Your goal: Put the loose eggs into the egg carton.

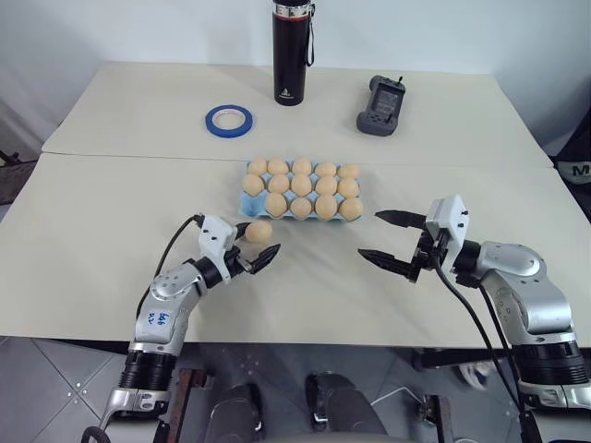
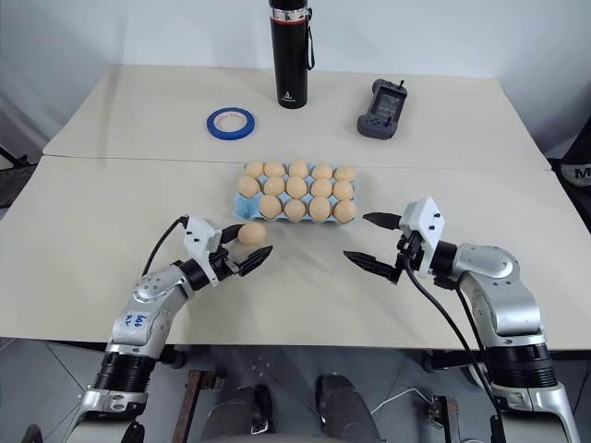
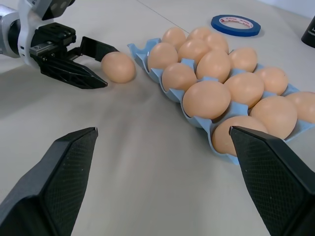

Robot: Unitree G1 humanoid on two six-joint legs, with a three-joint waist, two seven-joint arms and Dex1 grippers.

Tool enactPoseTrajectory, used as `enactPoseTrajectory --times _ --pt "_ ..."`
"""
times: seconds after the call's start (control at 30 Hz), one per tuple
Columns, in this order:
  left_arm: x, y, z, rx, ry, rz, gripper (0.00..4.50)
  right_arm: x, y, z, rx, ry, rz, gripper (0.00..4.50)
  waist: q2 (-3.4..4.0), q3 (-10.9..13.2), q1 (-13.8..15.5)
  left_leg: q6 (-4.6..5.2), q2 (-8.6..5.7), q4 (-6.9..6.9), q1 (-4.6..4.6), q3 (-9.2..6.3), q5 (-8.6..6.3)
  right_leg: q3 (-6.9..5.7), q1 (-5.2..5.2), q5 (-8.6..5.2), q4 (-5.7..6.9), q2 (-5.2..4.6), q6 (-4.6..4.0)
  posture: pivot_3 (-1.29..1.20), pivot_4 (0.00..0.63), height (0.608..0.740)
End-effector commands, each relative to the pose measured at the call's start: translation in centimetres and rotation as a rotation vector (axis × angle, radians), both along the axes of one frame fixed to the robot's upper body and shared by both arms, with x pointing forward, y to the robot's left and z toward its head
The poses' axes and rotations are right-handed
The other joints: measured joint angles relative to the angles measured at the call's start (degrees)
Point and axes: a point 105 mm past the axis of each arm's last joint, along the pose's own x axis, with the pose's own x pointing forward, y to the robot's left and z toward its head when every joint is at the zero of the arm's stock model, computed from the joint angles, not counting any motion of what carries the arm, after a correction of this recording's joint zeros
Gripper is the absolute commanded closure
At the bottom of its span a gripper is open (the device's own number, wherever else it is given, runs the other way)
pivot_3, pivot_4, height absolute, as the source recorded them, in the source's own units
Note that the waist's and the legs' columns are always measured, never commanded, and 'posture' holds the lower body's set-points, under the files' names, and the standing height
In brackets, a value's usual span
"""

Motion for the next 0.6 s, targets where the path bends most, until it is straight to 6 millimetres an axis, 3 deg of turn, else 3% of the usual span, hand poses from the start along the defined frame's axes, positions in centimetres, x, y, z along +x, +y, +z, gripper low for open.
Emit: enactPoseTrajectory --times 0.03,0.13,0.17,0.47,0.6 --pt "0.6 -0.5 0.7 0.007 -0.039 -0.012 0.00 -0.2 0.4 1.2 0.004 -0.057 0.015 0.03 0.00 0.00 0.21 0.00 0.00 0.00 0.00 0.00 0.00 0.00 0.00 0.00 0.00 0.00 0.00 0.00 0.150 0.740" --pt "1.3 -0.8 0.6 0.019 -0.032 -0.015 0.00 -0.1 0.2 1.2 0.003 -0.057 0.009 0.03 0.00 0.00 0.76 0.01 0.00 0.05 0.00 0.00 0.00 -0.01 0.00 0.00 0.03 0.00 0.00 0.00 0.150 0.740" --pt "1.5 -0.9 0.5 0.023 -0.027 -0.019 0.19 -0.1 0.1 1.2 0.002 -0.059 0.005 0.00 0.00 0.00 0.79 0.02 -0.01 0.06 0.01 0.00 0.00 0.00 0.01 0.00 0.03 -0.01 0.00 0.00 0.150 0.740" --pt "1.8 -1.6 0.6 0.023 -0.028 -0.054 2.62 -0.1 -0.4 1.1 -0.002 -0.061 -0.021 0.00 0.00 0.00 0.89 0.00 0.00 0.04 0.00 0.01 0.00 -0.01 0.00 0.01 0.01 -0.01 0.01 0.00 0.150 0.740" --pt "1.6 -1.5 0.8 0.018 -0.029 -0.065 2.65 0.0 -0.5 1.1 -0.002 -0.062 -0.029 0.00 0.00 0.00 0.89 0.00 -0.01 0.06 0.00 0.01 0.01 0.00 0.01 0.01 0.02 -0.02 0.01 0.00 0.150 0.740"
